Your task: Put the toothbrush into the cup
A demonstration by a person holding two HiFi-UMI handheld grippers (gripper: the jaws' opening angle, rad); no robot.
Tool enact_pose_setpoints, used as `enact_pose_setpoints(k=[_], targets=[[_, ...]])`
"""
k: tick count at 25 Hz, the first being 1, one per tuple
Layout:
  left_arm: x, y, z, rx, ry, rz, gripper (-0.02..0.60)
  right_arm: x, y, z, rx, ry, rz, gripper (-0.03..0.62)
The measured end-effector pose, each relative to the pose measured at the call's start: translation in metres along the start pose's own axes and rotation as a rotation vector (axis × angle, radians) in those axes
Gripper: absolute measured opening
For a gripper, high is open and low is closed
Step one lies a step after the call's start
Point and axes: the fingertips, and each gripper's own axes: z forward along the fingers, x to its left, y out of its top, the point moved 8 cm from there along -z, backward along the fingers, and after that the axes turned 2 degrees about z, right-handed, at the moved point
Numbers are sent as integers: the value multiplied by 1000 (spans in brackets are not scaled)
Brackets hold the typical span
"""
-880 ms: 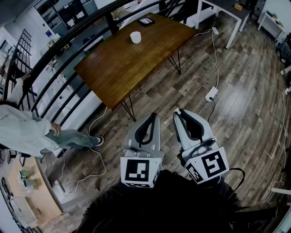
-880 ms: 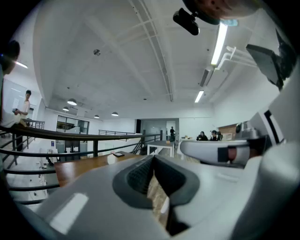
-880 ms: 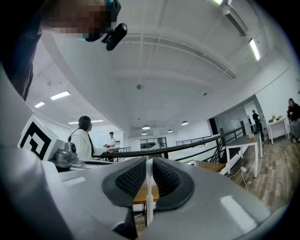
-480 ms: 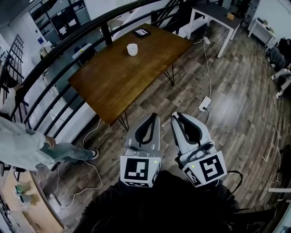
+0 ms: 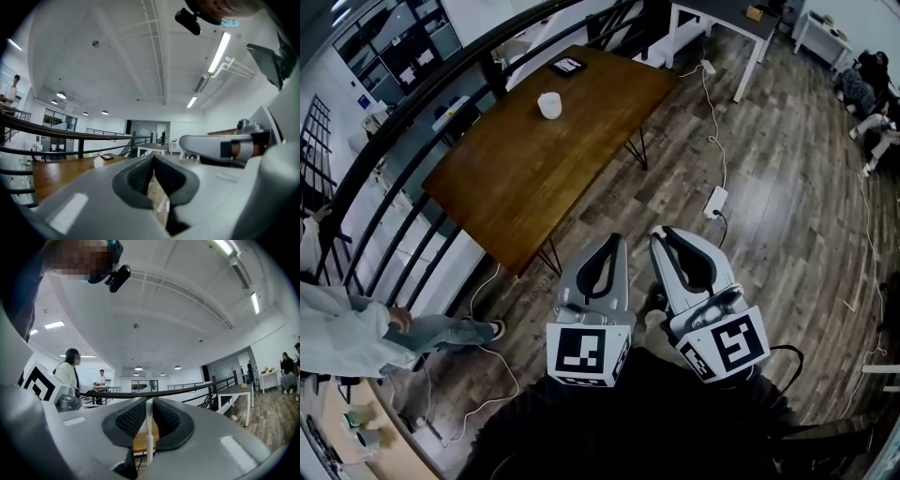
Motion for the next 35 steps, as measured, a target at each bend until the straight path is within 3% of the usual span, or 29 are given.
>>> enact_pose_setpoints(k=[17,26,35], targets=[[10,-12,166,130,-3,5,8,-139,-21,92,64,-7,108,46],[-12,3,244,118,22,49,8,-220,-10,118,20,27,125,46],[-26,17,274,104,69,96,8,-257,-1,123,-19,63,147,46]])
